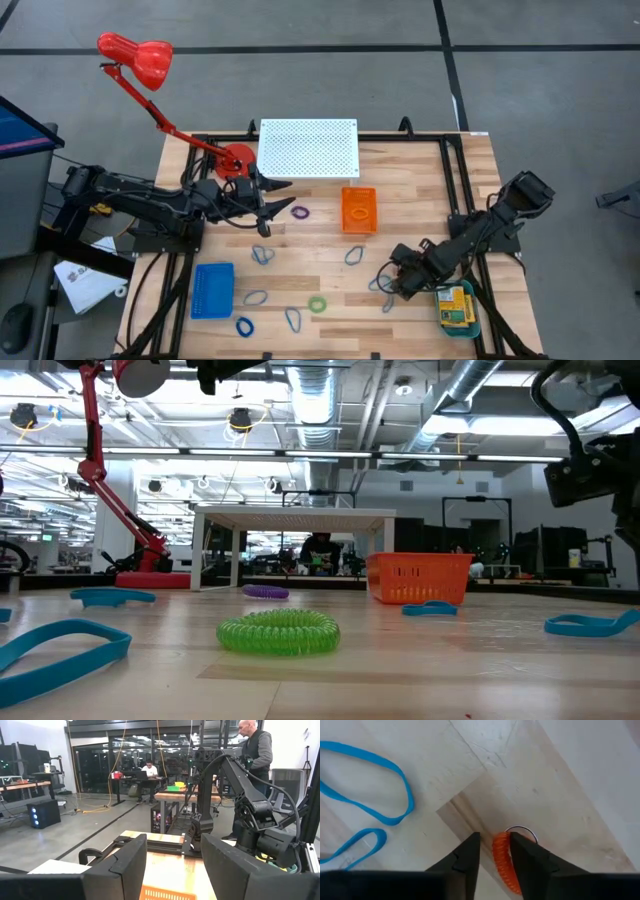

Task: Pick & Place Office Desk Supplies
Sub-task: Put the orange spring keychain into the orange bin, then put the blue spring keychain into the orange bin

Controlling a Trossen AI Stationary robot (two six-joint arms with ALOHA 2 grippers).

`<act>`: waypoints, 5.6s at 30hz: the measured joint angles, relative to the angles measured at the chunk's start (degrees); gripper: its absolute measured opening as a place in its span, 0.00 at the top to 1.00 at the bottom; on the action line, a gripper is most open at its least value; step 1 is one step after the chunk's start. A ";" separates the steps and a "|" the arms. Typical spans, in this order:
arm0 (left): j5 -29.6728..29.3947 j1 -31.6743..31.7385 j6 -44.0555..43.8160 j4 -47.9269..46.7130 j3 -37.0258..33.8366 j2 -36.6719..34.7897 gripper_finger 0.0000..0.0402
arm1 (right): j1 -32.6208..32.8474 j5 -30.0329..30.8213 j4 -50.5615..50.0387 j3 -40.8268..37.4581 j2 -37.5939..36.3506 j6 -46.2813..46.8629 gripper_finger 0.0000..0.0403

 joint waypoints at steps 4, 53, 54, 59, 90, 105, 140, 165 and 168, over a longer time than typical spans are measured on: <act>0.00 0.00 0.00 -0.02 0.00 0.01 0.55 | 0.02 0.76 -0.85 -0.06 0.04 0.01 0.89; 2.65 0.00 0.22 -0.50 0.00 -0.01 0.55 | -32.90 19.10 7.13 16.99 1.66 -52.51 0.65; 2.64 0.00 0.22 -0.50 0.00 0.01 0.55 | -32.72 19.47 7.09 16.99 1.66 -52.51 0.63; 2.05 0.01 0.35 -3.69 0.00 0.02 0.55 | -30.25 22.99 8.74 16.95 1.10 -51.66 0.58; 19.68 -12.92 -44.55 -51.08 8.28 9.39 0.55 | -12.52 34.31 10.02 16.92 -3.93 -56.55 0.63; 21.84 -32.38 -42.92 -70.53 37.10 38.46 0.55 | -10.34 34.11 9.84 16.95 -6.32 -57.43 0.61; 17.15 -43.41 -58.72 -81.33 40.04 53.61 0.70 | -8.76 34.07 10.02 16.97 -6.27 -57.44 0.61; -2.33 -39.66 -56.30 -71.85 34.81 49.46 0.99 | -3.20 32.46 10.12 16.97 -6.25 -53.61 0.61; -8.02 -39.08 -53.34 -70.59 34.87 47.14 0.99 | -1.32 32.66 10.25 16.97 -6.25 -52.29 0.61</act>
